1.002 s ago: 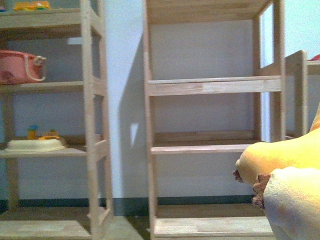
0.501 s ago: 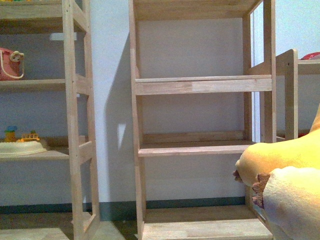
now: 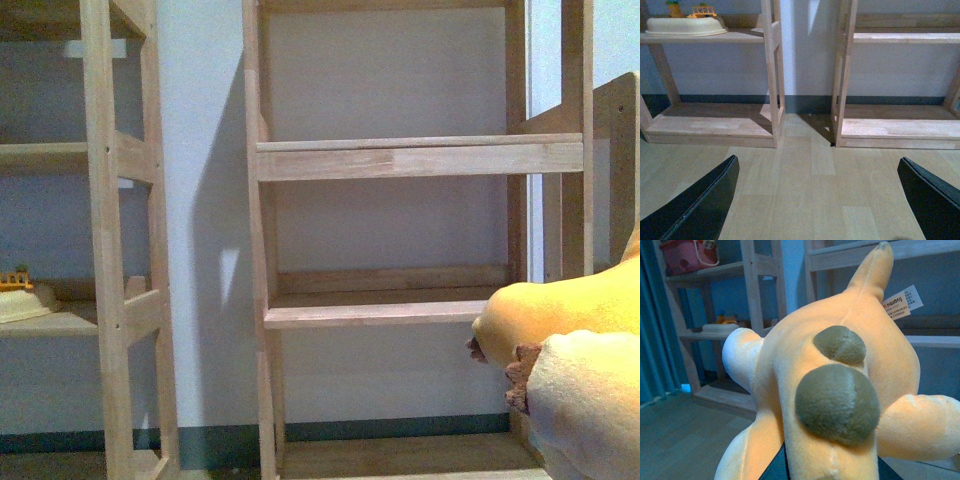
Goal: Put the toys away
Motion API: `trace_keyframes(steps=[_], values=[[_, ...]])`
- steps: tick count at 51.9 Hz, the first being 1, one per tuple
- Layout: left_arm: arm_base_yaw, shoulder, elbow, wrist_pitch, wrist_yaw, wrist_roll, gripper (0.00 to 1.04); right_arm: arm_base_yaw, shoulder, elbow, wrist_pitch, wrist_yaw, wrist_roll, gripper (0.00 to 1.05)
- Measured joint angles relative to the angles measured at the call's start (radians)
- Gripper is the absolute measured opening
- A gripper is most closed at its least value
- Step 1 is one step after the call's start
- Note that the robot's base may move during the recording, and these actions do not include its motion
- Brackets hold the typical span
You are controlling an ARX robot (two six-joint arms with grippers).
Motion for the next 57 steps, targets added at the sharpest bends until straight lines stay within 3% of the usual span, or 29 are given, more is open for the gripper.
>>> trace_keyframes(steps=[57], values=[[0.000, 0.000, 0.000, 0.000, 0.000, 0.000, 0.98, 0.000, 0.000, 0.000, 0.000, 0.000, 0.000, 0.07]])
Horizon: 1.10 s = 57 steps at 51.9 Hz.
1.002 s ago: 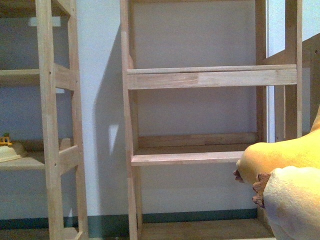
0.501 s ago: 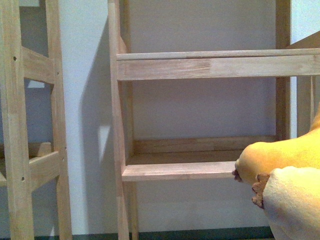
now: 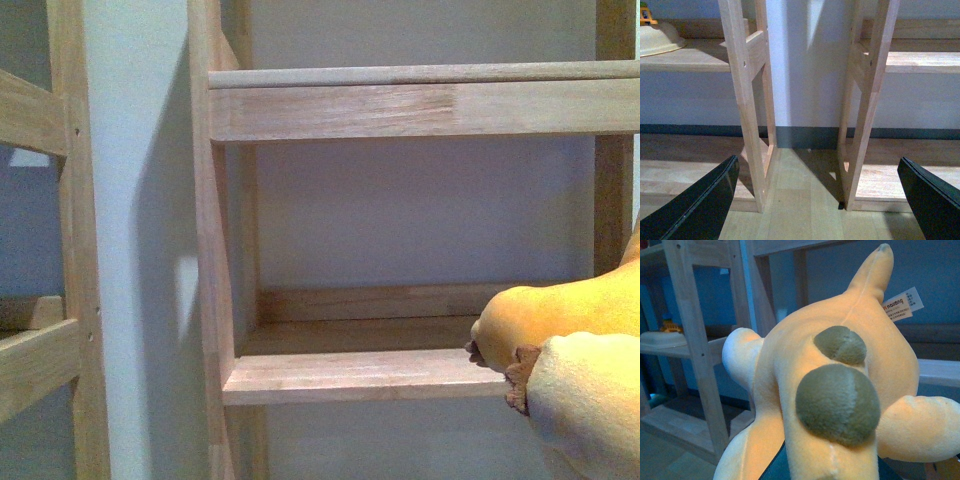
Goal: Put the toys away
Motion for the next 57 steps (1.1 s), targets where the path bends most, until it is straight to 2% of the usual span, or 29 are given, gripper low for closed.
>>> trace_keyframes(steps=[37, 41, 44, 49, 57], values=[[0.000, 0.000, 0.000, 0.000, 0.000, 0.000, 0.98, 0.000, 0.000, 0.000, 0.000, 0.000, -0.001, 0.07], [0.000, 0.000, 0.000, 0.000, 0.000, 0.000, 0.98, 0.002, 0.010, 0.037, -0.114, -0.004, -0.067, 0.07], [0.000, 0.000, 0.000, 0.000, 0.000, 0.000, 0.98, 0.017, 0.045, 0.081, -0.165, 0.014, -0.105, 0.07], [0.000, 0.000, 0.000, 0.000, 0.000, 0.000, 0.98, 0.056, 0.107, 0.160, -0.167, 0.065, -0.146, 0.07], [0.000, 0.000, 0.000, 0.000, 0.000, 0.000, 0.98, 0.160, 0.207, 0.350, -0.156, 0.144, -0.223, 0.07]])
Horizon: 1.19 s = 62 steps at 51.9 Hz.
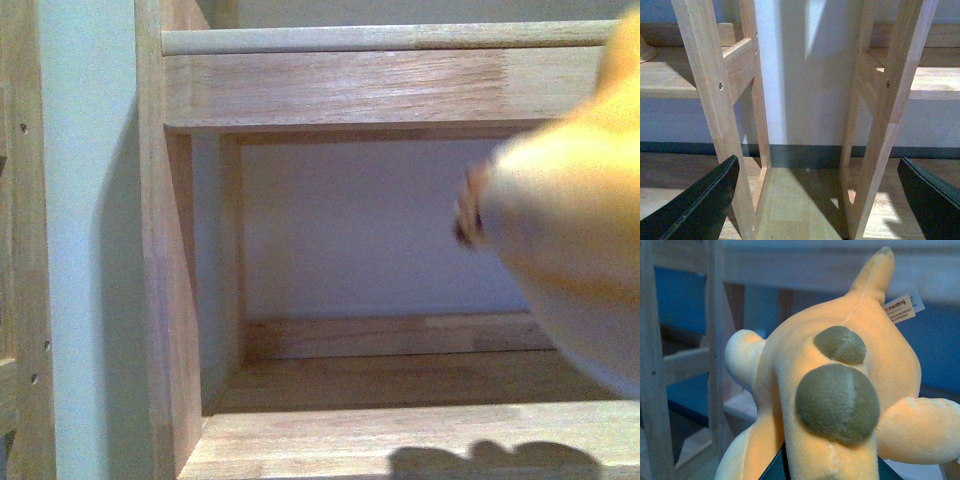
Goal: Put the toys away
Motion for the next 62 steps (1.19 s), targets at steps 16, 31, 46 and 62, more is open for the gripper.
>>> trace_keyframes(steps=[16, 31, 46, 62], values=[[0.000, 0.000, 0.000, 0.000, 0.000, 0.000, 0.98, 0.189, 0.289, 0.478, 0.031, 0.087, -0.140, 0.07], [0.000, 0.000, 0.000, 0.000, 0.000, 0.000, 0.98, 0.092, 0.581, 0.879, 0.146, 0.042, -0.104, 0.07], [0.000, 0.000, 0.000, 0.000, 0.000, 0.000, 0.98, 0.017, 0.954, 1.241, 0.101, 0.123, 0.064, 0.07], [0.000, 0.000, 0.000, 0.000, 0.000, 0.000, 0.98, 0.035, 1.346, 1.705, -0.241, 0.137, 0.374, 0.07]])
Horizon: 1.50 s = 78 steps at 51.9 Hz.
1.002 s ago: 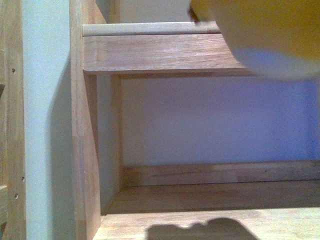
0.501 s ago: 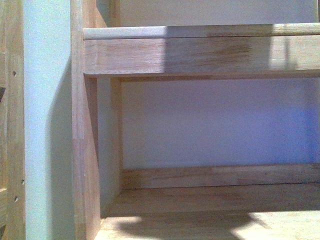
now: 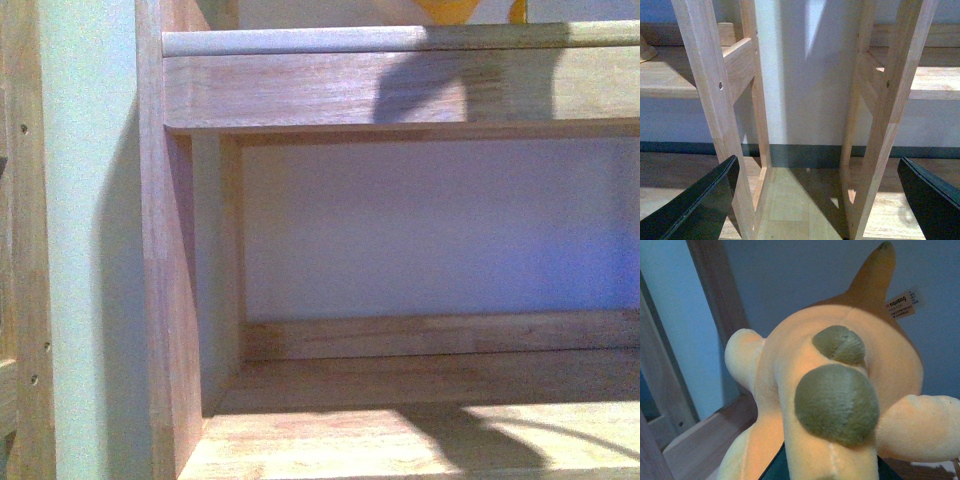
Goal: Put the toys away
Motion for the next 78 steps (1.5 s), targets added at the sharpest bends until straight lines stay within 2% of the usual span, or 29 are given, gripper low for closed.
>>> trace_keyframes(steps=[15, 31, 48, 73, 78], values=[[0.000, 0.000, 0.000, 0.000, 0.000, 0.000, 0.98, 0.058, 0.180, 0.277, -0.182, -0.106, 0.279, 0.07], [0.000, 0.000, 0.000, 0.000, 0.000, 0.000, 0.98, 0.151, 0.238, 0.273, -0.170, -0.172, 0.432, 0.07], [0.000, 0.000, 0.000, 0.000, 0.000, 0.000, 0.98, 0.134, 0.348, 0.359, -0.130, -0.209, 0.480, 0.07], [0.000, 0.000, 0.000, 0.000, 0.000, 0.000, 0.98, 0.195, 0.426, 0.454, -0.091, -0.176, 0.531, 0.07], [0.000, 0.000, 0.000, 0.000, 0.000, 0.000, 0.98, 0.198, 0.436, 0.474, -0.100, -0.158, 0.534, 0.20]])
